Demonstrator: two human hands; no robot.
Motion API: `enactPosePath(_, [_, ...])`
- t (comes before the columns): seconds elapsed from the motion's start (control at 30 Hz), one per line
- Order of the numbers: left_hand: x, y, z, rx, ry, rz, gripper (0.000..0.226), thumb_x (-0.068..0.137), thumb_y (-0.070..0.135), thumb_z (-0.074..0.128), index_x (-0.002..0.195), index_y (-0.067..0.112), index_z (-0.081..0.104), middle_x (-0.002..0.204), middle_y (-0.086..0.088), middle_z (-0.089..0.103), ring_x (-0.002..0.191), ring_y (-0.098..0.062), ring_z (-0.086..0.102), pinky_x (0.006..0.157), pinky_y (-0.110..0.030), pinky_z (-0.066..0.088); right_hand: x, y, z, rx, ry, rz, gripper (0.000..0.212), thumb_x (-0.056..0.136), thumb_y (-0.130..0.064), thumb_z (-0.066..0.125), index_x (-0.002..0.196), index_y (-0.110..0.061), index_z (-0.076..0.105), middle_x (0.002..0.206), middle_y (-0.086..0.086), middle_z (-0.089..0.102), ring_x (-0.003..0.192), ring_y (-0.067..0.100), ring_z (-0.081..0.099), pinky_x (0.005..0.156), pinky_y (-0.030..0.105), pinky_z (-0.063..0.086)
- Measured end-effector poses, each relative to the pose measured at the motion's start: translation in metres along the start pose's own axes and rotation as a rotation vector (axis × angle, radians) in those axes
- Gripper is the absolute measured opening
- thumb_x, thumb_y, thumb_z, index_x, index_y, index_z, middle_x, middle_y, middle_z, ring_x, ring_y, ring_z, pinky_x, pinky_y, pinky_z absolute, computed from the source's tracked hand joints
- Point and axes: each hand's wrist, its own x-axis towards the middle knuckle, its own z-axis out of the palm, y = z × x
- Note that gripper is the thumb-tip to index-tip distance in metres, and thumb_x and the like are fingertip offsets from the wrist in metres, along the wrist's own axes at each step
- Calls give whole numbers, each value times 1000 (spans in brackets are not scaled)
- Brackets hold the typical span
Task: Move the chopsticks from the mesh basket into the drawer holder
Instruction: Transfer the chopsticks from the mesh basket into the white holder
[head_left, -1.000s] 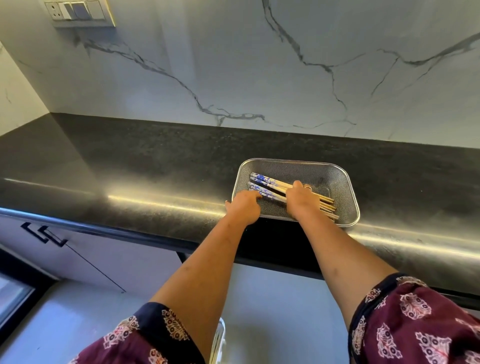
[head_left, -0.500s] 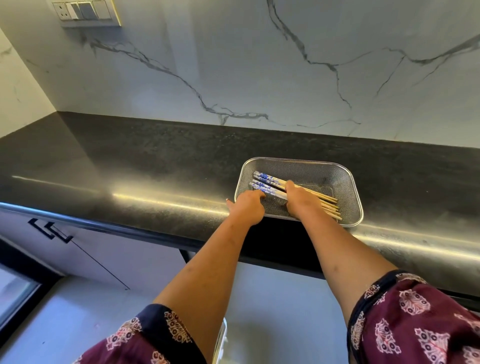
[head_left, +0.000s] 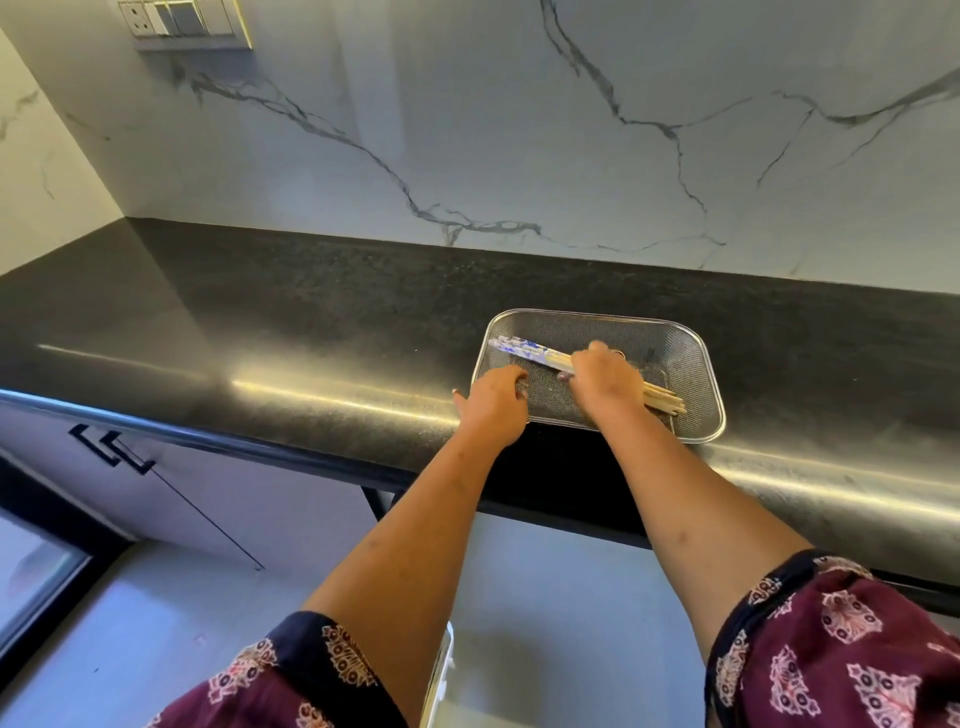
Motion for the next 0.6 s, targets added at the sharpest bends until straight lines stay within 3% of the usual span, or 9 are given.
enactPosePath(0.1, [-3,7,-8,-114,32,-33,43,97,36,46,136,18,46,138,-4,52,128,-26,46,112,-54,24,-7,-15,-21,46,76,-50,26,98,-27,50,114,-11,62,114,13,60,105,31,55,76,38,44])
enactPosePath(0.17, [-7,11,-17,-304,56,-69,51,95,42,48,138,14,42,135,-6,55,123,-26,51,109,-49,33,-15,-29,-37,187,28,-105,21,98,-27,48,105,-14,62,102,12,66,94,30,61,71,36,44])
enactPosePath(0.23, [-18,16,-33,-763,61,-80,43,96,32,51,132,8,44,114,-7,64,100,-21,61,91,-33,50,-25,-45,-54,433,-79,-193,18,98,-23,46,100,-17,63,88,8,69,80,25,67,71,37,50])
enactPosePath(0.3, [-34,19,-52,-1209,36,-17,25,98,25,48,113,8,55,89,-1,65,76,-13,58,65,-23,50,-42,-62,-68,787,-218,-234,22,100,-23,44,96,-16,64,70,4,65,56,14,63,61,35,53])
enactPosePath(0.37, [-51,15,-69,-1438,-10,46,20,98,26,46,102,15,62,89,3,69,69,-10,62,53,-24,49,-61,-76,-77,1052,-360,-240,24,100,-20,42,95,-12,63,60,5,56,41,9,52,45,26,46])
enactPosePath(0.47, [-80,2,-81,-1548,-76,65,17,97,21,49,98,14,64,86,3,74,53,-10,64,33,-20,44,-93,-83,-78,1255,-565,-208,18,97,-11,45,108,-4,57,60,8,58,40,8,53,40,21,45])
enactPosePath(0.53, [-98,-6,-79,-1556,-85,1,14,96,18,50,99,13,63,88,3,75,57,-10,67,34,-19,46,-113,-82,-73,1373,-701,-172,11,97,-13,51,104,-9,58,62,7,62,41,8,56,41,21,48])
enactPosePath(0.6, [-112,-11,-73,-1583,-5,-101,13,96,17,51,97,15,64,86,3,75,70,-11,72,53,-25,57,-134,-77,-66,1433,-822,-143,5,96,-17,56,98,-14,59,67,5,65,46,6,60,46,21,53])
